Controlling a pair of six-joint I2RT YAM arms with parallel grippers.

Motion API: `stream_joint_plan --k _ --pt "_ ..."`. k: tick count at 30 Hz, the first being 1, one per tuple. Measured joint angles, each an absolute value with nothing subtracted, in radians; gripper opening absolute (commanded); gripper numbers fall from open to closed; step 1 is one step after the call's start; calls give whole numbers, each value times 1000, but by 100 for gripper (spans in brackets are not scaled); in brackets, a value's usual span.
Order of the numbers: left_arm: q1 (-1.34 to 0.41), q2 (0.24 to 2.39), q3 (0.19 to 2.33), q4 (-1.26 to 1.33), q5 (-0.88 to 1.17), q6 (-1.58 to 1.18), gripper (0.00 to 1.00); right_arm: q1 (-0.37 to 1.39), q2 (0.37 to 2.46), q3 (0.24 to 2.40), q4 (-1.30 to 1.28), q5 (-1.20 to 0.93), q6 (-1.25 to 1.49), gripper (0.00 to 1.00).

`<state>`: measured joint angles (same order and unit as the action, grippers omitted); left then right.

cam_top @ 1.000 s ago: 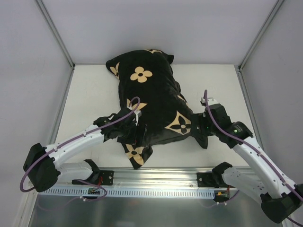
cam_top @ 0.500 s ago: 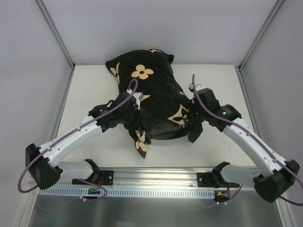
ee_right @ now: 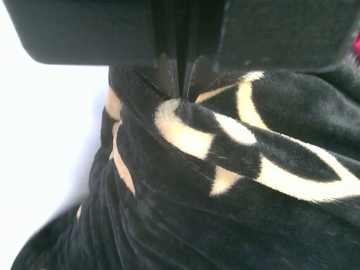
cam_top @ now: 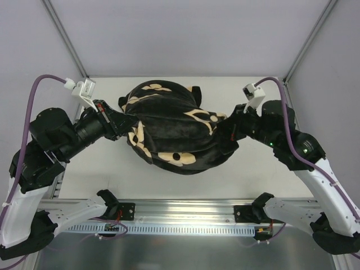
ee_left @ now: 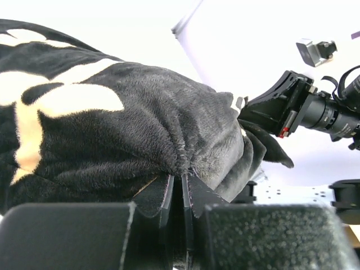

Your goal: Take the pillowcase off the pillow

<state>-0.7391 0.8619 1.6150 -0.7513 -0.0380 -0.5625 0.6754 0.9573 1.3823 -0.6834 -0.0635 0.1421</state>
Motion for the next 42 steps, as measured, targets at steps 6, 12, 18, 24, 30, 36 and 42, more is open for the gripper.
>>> stream_joint_plan --k 6,12,18,24,30,36,42 --pt "-738 857 1626 -808 -109 -553 0 749 1073 1382 -680 -80 175 1" --pt "-738 892 1699 -859 -134 -508 0 857 1257 1441 -678 -97 189 1" --pt "-738 1100 1909 -865 -68 -449 0 1008 1436 1534 -677 -141 167 1" --pt "-740 1386 2124 -823 14 -397 0 1084 1205 1304 -545 -68 142 1" --pt "-745 1795 2439 -780 131 -387 3 975 817 949 -485 137 283 1" --pt "-754 2078 2519 -715 256 -431 99 824 658 701 -628 258 529 1" --pt "-737 2096 2461 -713 286 -451 99 778 553 658 -760 294 650 1"
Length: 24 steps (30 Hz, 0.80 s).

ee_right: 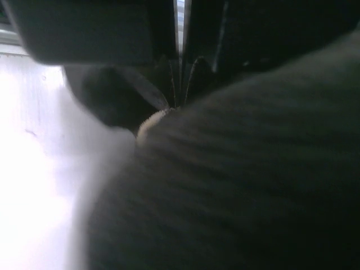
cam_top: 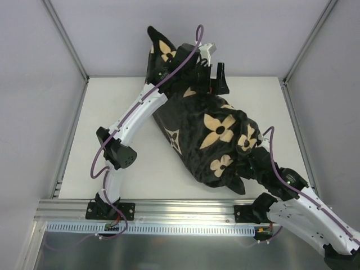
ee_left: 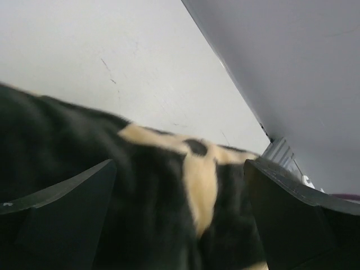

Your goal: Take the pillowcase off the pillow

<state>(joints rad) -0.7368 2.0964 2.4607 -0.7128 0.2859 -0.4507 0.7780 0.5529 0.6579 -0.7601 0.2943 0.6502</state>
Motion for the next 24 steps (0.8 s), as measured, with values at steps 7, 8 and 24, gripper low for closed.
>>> stream_joint_plan --k 7,8,24 --pt "-685 1927 2301 -700 279 -427 99 592 619 658 -793 223 688 1" --pt "-677 1898 2280 -699 278 -424 99 555 633 658 -788 200 688 1" --pt "-524 1802 1962 -759 67 -447 99 319 640 965 -828 231 419 97"
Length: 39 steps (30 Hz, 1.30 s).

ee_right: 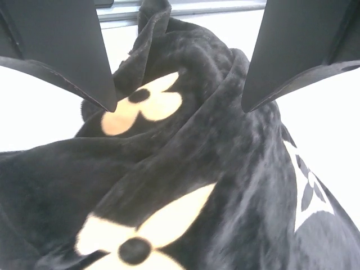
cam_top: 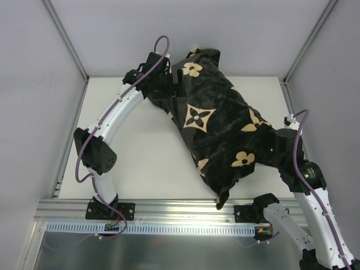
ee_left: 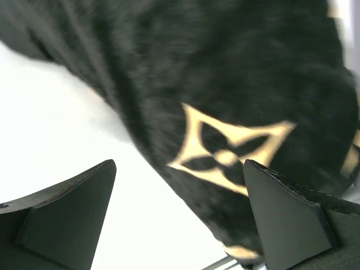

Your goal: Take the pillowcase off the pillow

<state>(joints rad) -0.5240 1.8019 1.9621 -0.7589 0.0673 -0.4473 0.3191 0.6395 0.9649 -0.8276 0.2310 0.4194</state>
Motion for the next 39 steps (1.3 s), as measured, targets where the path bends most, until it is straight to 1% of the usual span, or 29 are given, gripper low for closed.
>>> stream_joint_plan --k 2,6,10,11,12,13,14,15,16,18,21,25,29,32,33,34,35,36,37,38,39 --pt "-508 1874 1981 -767 67 -463 99 319 658 964 -823 208 412 96" --pt "-504 2056 2098 -781 70 -480 99 319 718 946 -789 140 408 96" --pt "-510 2192 2203 -776 67 -487 98 304 796 915 -705 95 394 98" --pt "-512 2220 2225 -774 68 -488 91 274 836 910 -683 64 389 89" --pt "-515 2243 2242 -770 76 -493 76 251 858 909 -668 42 386 76" --pt "-517 2263 2252 -765 87 -503 59 223 899 909 -645 12 381 61" --pt "-518 2279 2255 -759 102 -513 1 199 941 910 -620 -14 374 30" --pt "-518 2289 2255 -756 110 -522 0 188 981 910 -600 -38 367 18" --pt "-518 2293 2242 -746 115 -525 0 183 1022 910 -585 -61 368 7" --pt "-518 2270 2179 -715 112 -537 0 181 1060 911 -570 -101 367 1" --pt "-517 2160 1995 -647 74 -556 0 181 1069 919 -563 -156 356 1" --pt "-517 1914 1712 -581 -6 -572 0 204 1070 966 -567 -200 332 1" --pt "-518 1626 1455 -586 -43 -590 0 276 1090 1023 -542 -246 323 1" --pt "-525 1428 1311 -626 -70 -596 0 329 1142 1047 -495 -288 334 1" --pt "-529 1375 1276 -642 -78 -599 3 353 1171 1060 -482 -293 336 1" --pt "-529 1330 1251 -659 -82 -599 51 377 1200 1073 -472 -296 338 1" --pt "-529 1296 1232 -673 -83 -590 75 400 1228 1085 -459 -298 340 1" --pt "-529 1272 1221 -683 -79 -589 87 423 1251 1096 -452 -300 342 1" --pt "-530 1255 1216 -687 -71 -590 97 444 1267 1103 -445 -302 346 1" --pt "-531 1245 1214 -692 -66 -583 98 463 1276 1108 -439 -305 351 1" --pt "-531 1237 1215 -697 -61 -582 98 479 1277 1109 -436 -306 352 9"
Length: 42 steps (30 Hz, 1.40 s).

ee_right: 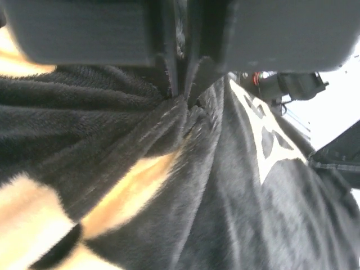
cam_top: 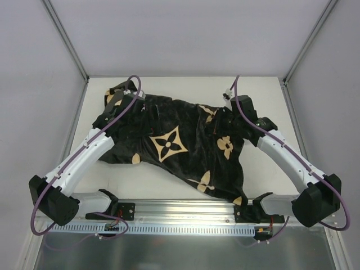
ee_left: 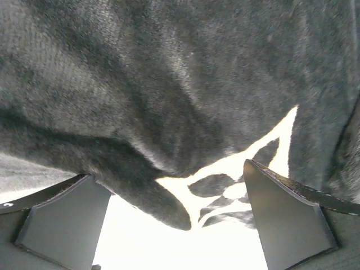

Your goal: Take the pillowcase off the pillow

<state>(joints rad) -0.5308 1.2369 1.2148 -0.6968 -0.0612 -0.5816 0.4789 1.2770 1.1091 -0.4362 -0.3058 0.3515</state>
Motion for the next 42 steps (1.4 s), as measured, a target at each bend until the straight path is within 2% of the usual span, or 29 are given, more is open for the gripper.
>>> stream_joint_plan --k 2,3,6,7,11,15,17,22,25,27,28,29,31,34,37,42 --pt "-530 1229 1215 -700 -60 -579 95 506 1272 1111 -434 -305 360 35" --pt "-530 1226 1218 -703 -60 -575 94 513 1268 1111 -433 -305 359 64" --pt "-551 1227 1257 -728 -61 -559 88 520 1248 1111 -443 -300 345 87" --pt "-572 1232 1285 -743 -67 -553 87 517 1236 1111 -456 -294 332 89" --pt "-723 1292 1450 -753 -96 -515 85 379 1135 1084 -507 -294 294 92" --pt "-884 1428 1626 -757 -141 -491 85 77 965 997 -540 -297 281 91" --pt "-941 1520 1708 -770 -163 -479 86 -9 909 944 -543 -316 281 90" --pt "-1036 1820 1971 -835 -215 -454 94 -73 873 816 -578 -359 284 90" --pt "-1055 1931 2051 -864 -220 -452 93 -74 870 767 -608 -376 282 90" --pt "-1061 1972 2062 -883 -220 -452 84 -74 865 757 -619 -382 278 90" --pt "-1061 1982 2063 -890 -219 -453 71 -74 864 757 -623 -384 276 90" --pt "-1061 1996 2064 -901 -219 -454 45 -74 863 757 -623 -384 274 90" --pt "-1059 2009 2064 -919 -221 -451 27 -74 863 757 -623 -388 271 91" --pt "-1052 2003 2063 -947 -235 -459 15 -74 863 757 -624 -399 267 91" --pt "-1036 1955 2017 -950 -241 -469 0 -69 863 757 -622 -413 268 96" --pt "-965 1776 1876 -938 -189 -488 0 60 866 768 -603 -395 294 99"
